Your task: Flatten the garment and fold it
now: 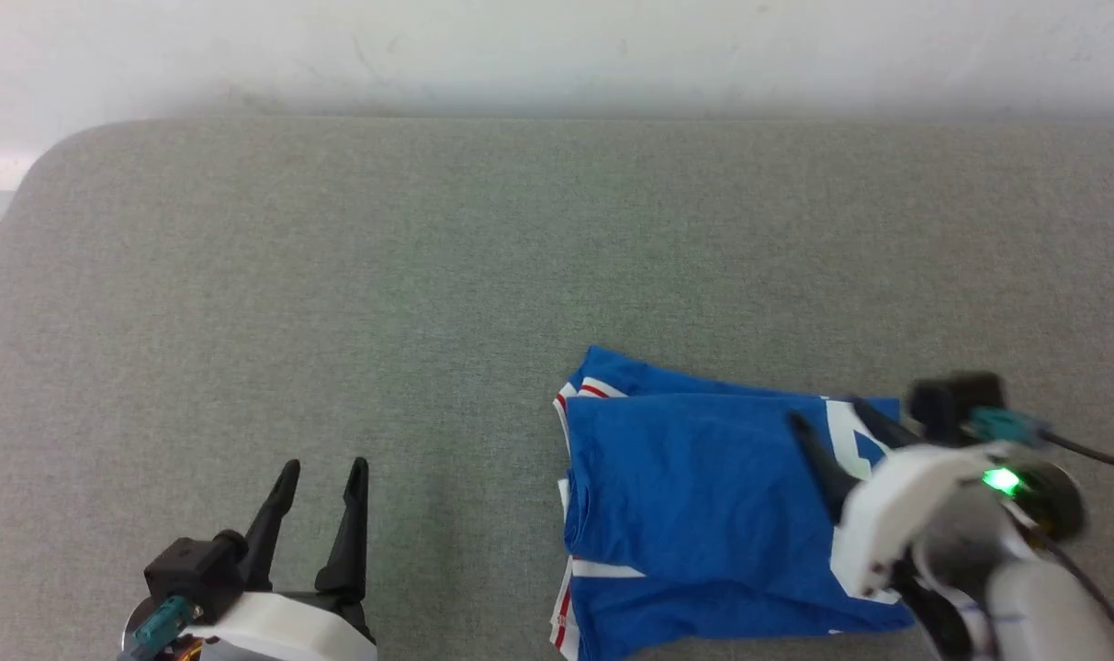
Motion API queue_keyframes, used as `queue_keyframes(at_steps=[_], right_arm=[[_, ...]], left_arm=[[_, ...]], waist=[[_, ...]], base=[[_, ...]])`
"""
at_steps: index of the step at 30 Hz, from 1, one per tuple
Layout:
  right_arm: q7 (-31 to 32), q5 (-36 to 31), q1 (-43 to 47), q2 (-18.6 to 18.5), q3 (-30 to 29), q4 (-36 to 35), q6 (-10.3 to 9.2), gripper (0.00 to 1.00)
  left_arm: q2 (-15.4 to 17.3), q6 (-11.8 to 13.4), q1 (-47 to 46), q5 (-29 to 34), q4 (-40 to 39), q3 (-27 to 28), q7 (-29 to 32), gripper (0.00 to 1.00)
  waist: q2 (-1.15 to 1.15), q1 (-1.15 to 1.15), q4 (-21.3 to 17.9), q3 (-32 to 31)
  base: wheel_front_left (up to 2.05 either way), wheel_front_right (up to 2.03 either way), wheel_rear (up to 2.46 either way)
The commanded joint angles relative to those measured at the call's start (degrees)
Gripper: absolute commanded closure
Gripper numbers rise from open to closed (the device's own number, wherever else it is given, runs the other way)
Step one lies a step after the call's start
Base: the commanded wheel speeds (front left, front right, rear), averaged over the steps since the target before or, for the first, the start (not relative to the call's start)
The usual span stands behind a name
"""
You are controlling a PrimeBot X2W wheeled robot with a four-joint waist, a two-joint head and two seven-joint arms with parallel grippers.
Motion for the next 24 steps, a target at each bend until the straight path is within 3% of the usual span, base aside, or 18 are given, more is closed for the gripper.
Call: queue_keyframes(at_steps=[1,8,19,21,22,24], right_arm=[[1.44,-0.69,2.36,0.0,-2.2,-2.17,-0.05,0.0],[6.79,-1.18,8.75,0.01,-9.45,-7.13,-0.05,0.0],[5.37,2.61,5.53,0.01,-9.38,5.51,-0.05,0.0],[4.22,3.73,4.71,0.01,-8.79,7.51,-0.05,0.93],[4.09,3.85,4.5,0.01,-8.27,8.38,-0.05,1.0],[3.38,4.13,4.03,0.01,-7.94,9.52,-0.05,1.0]], left_arm=[[0.27,0.05,-0.11,-0.2,-0.2,0.18,-0.24,0.0],[0.31,-0.33,-1.11,-0.21,0.02,0.09,-0.25,0.0],[0.89,-1.01,-2.92,0.22,0.86,-0.95,0.48,0.0],[1.11,-1.03,-2.97,0.31,0.87,-1.11,0.69,0.0],[1.23,-1.04,-2.92,0.34,0.87,-1.19,0.8,0.0],[1.44,-1.02,-2.76,0.39,0.82,-1.36,0.99,0.0]], waist=[[0.0,0.0,-0.51,0.63],[0.0,0.0,-0.7,1.92],[0.0,0.0,1.57,1.38],[0.0,0.0,2.12,0.94],[0.0,0.0,2.32,0.69],[0.0,0.0,2.61,0.25]], base=[[0.0,0.0,0.0],[0.0,0.0,0.0],[0.0,0.0,0.0],[0.0,0.0,0.0],[0.0,0.0,0.0],[0.0,0.0,0.0]])
